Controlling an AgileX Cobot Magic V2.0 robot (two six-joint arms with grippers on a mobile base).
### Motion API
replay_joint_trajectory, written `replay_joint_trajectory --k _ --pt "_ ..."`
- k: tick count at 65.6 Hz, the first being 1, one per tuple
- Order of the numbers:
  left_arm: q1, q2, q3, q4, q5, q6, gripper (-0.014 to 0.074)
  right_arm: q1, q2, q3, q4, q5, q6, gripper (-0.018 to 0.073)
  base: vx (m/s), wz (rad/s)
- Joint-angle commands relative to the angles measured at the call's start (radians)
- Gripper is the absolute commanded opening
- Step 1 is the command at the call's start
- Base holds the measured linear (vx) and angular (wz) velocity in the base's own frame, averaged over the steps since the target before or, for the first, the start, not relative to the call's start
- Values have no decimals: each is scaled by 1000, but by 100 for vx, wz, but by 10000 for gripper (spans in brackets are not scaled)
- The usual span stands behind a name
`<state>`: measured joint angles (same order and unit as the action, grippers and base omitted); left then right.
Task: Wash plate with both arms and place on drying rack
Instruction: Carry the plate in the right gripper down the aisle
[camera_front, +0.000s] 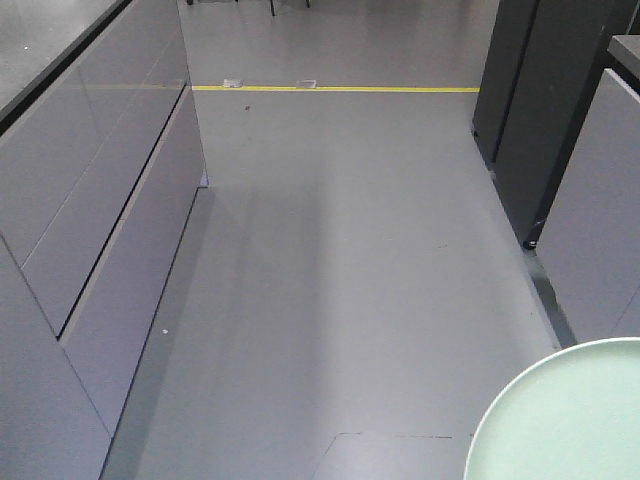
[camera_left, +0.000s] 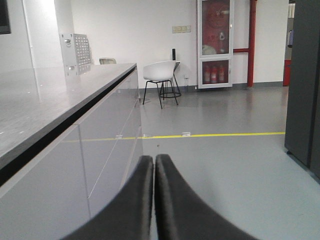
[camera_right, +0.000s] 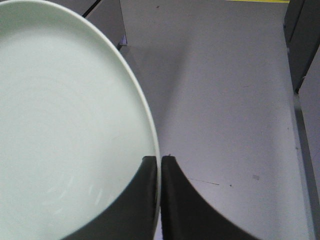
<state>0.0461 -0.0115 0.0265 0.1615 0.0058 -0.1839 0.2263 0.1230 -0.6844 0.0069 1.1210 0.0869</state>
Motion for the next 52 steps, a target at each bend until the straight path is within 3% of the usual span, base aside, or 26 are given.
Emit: replay_joint_trajectory --k 1,52 --pt "-7 -15 20 -9 -70 -5 -5 -4 23 -22 -7 -72 -1 -5 30 -11" --pt "-7 -15 20 -9 -70 -5 -5 -4 23 -22 -7 -71 -1 -5 28 -7"
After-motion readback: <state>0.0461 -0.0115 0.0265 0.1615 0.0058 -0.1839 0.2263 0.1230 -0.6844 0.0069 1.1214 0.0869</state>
